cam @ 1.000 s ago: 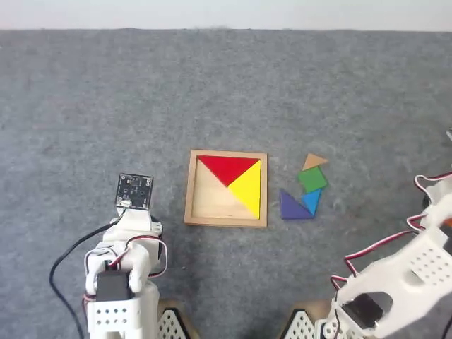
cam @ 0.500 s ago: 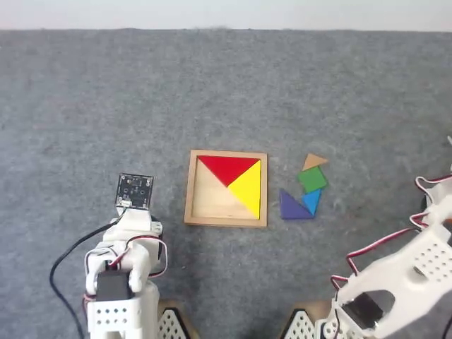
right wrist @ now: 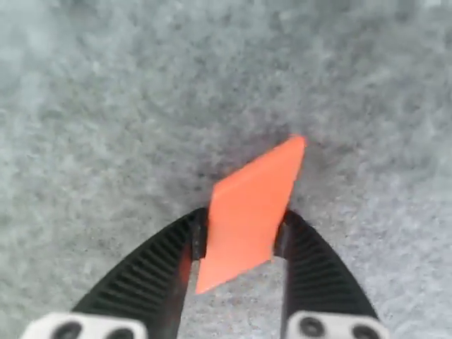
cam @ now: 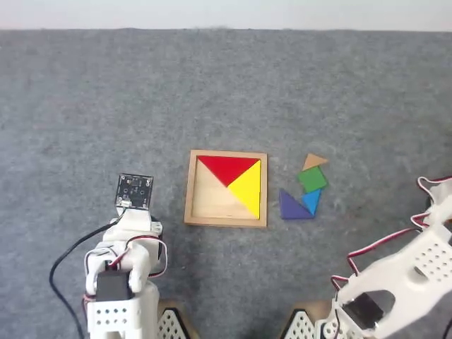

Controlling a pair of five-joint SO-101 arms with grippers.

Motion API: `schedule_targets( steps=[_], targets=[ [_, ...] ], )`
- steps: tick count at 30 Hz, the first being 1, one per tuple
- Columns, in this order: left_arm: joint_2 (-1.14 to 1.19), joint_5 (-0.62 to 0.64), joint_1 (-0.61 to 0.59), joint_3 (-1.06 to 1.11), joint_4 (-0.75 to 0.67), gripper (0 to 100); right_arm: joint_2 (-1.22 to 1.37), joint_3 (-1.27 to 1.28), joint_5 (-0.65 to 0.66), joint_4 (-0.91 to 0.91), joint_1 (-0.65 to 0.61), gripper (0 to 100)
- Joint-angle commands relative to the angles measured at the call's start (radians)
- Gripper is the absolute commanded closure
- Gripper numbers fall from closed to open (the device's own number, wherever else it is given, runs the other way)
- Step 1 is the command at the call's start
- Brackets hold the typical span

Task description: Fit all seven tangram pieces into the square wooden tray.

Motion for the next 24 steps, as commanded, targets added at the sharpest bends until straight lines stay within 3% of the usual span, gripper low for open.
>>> schedule_targets(
  steps=[1,13,24],
  targets=[
    [-0.017,-0.002,0.005,-0.010,0.003,98,-0.016,-0.017,-0.028,0.004,-0.021,92.0],
    [-0.017,-0.002,0.005,-0.010,0.003,98,-0.364,-0.011,-0.152,0.251,-0.260,92.6],
    [-0.017,-0.002,0.005,-0.010,0.003,98,-0.572,-0.009,-0.446,0.424,-0.742,92.7]
  ],
)
